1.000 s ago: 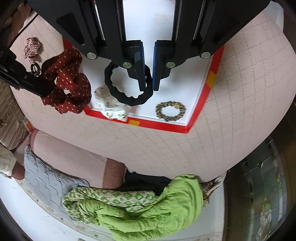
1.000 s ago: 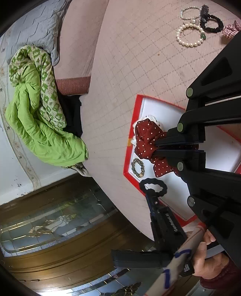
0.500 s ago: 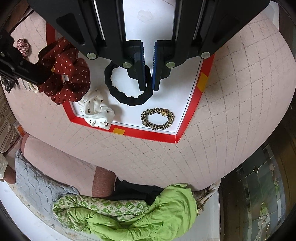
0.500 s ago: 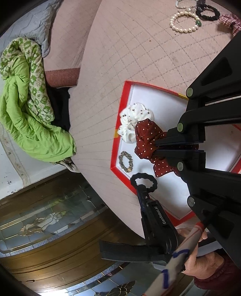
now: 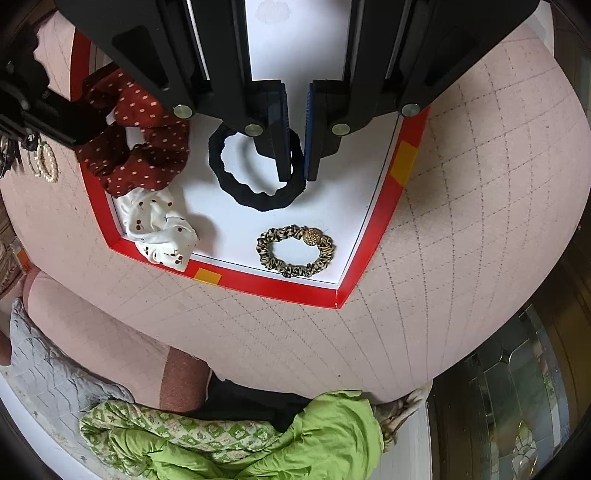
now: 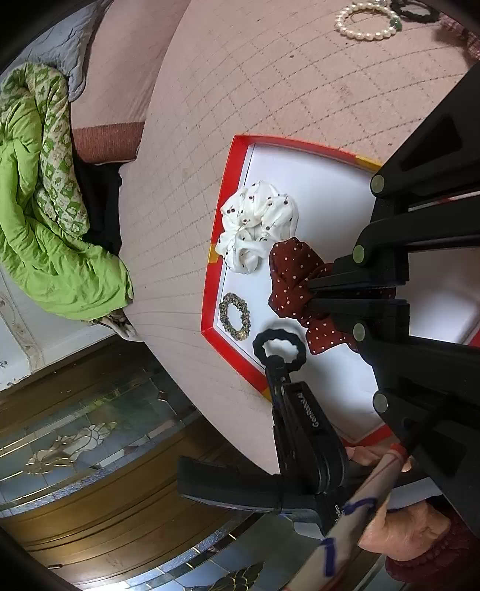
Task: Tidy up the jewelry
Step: 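Carry red scrunchie and black hair tie into the tray, open both tools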
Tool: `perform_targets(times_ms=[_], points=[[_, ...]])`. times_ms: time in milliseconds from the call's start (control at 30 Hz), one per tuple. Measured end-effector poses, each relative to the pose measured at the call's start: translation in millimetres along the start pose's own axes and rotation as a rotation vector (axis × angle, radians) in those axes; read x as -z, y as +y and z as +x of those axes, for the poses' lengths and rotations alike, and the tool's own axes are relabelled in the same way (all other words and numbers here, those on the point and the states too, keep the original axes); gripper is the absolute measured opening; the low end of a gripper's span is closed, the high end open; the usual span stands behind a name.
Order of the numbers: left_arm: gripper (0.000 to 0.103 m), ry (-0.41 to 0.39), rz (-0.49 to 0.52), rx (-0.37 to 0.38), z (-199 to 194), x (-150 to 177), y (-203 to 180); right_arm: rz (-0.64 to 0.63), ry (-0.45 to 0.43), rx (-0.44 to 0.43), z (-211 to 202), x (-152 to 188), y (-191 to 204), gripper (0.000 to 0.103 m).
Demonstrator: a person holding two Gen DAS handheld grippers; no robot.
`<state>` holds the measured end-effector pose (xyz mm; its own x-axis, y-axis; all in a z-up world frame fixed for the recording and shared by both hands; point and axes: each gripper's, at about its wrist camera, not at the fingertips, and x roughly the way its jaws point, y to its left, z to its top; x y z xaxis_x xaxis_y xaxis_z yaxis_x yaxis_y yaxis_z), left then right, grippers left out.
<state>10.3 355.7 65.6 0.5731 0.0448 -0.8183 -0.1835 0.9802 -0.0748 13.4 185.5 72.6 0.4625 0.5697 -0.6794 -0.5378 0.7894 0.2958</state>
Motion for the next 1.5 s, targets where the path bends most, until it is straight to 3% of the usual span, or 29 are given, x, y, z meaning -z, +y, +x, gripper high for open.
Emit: perform_targets(times_ms=[1500], points=[[0.007,0.043,-0.047,-0.032,19.9,-4.0,7.0,0.069,0.053,0.122,27.2,1.9,-24.6,0.005]])
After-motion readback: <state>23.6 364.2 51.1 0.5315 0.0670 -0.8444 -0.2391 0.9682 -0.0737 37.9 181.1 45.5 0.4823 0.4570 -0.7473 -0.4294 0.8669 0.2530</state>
